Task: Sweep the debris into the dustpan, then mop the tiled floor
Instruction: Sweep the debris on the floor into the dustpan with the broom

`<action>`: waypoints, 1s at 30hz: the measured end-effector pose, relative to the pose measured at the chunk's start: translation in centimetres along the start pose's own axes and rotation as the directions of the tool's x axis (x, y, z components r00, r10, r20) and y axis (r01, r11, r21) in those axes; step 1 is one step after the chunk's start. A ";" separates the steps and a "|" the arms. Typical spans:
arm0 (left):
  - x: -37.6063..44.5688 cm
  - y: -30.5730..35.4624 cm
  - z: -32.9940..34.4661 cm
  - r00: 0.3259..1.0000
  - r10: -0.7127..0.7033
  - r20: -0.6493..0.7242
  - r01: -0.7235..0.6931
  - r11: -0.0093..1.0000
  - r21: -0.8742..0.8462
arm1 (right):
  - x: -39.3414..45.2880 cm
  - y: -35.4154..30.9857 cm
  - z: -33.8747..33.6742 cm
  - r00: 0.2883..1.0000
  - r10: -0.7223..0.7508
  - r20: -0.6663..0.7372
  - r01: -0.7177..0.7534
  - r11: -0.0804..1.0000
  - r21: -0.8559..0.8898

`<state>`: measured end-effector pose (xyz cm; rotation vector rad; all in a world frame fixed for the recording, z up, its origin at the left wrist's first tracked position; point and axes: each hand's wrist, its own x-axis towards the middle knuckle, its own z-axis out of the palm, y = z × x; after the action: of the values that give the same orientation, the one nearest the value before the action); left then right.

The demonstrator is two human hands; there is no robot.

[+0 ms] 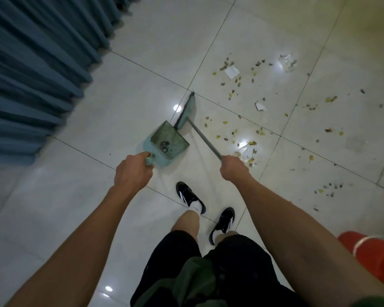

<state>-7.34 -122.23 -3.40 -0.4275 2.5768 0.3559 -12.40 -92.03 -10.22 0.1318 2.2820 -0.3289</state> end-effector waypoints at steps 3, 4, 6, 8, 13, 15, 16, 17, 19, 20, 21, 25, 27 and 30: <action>0.7 1.0 -0.3 0.999 0.054 -0.004 -0.054 0.998 0.009 | -0.2 2.2 -0.6 0.998 0.061 -0.005 -0.061 0.998 -0.027; 0.8 1.5 -0.4 0.997 0.071 -0.010 -0.070 0.997 0.020 | -0.4 3.1 -0.8 0.997 0.083 -0.008 -0.083 0.996 -0.028; 0.8 2.6 -0.5 0.995 0.100 -0.005 -0.099 0.993 0.060 | -1.1 5.0 -1.1 0.993 0.118 -0.012 -0.119 0.992 -0.029; 0.6 4.0 -0.4 0.992 0.128 0.006 -0.128 0.988 0.092 | -2.0 7.0 -1.1 0.989 0.147 -0.014 -0.148 0.989 -0.024; -0.8 8.8 0.6 0.983 0.183 0.019 -0.184 0.972 0.145 | -4.9 12.8 -0.3 0.978 0.209 -0.001 -0.209 0.978 0.014; -1.6 11.0 1.3 0.976 0.212 0.047 -0.217 0.962 0.163 | -6.3 15.4 0.0 0.972 0.236 0.012 -0.236 0.971 0.029; -2.0 12.0 1.6 0.972 0.228 0.063 -0.236 0.956 0.174 | -7.0 16.8 0.2 0.968 0.250 0.015 -0.251 0.967 0.036; -2.3 13.0 1.9 0.967 0.244 0.077 -0.254 0.948 0.189 | -7.8 18.2 0.4 0.963 0.267 0.014 -0.268 0.962 0.044; -3.0 14.9 2.4 0.957 0.272 0.098 -0.288 0.931 0.224 | -9.3 21.0 0.8 0.951 0.308 0.008 -0.308 0.949 0.069; -3.3 15.8 2.6 0.952 0.286 0.106 -0.303 0.924 0.233 | -10.0 22.2 1.1 0.945 0.327 0.005 -0.326 0.942 0.085; -3.5 16.7 2.8 0.948 0.299 0.113 -0.317 0.918 0.239 | -10.7 23.2 1.4 0.940 0.341 0.002 -0.339 0.935 0.100; -4.2 19.9 3.3 0.930 0.341 0.133 -0.365 0.898 0.248 | -12.8 25.9 2.0 0.918 0.396 -0.003 -0.390 0.904 0.173; -4.4 21.3 3.5 0.921 0.364 0.140 -0.389 0.887 0.248 | -13.4 26.3 1.8 0.911 0.413 0.002 -0.402 0.886 0.233; -4.5 23.0 3.5 0.905 0.401 0.142 -0.424 0.876 0.231 | -13.8 25.9 0.9 0.910 0.415 -0.009 -0.393 0.868 0.302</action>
<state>-10.44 -98.96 -0.16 0.2366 2.5637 0.1726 2.62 -67.22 -5.58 0.7783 2.1935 -0.4437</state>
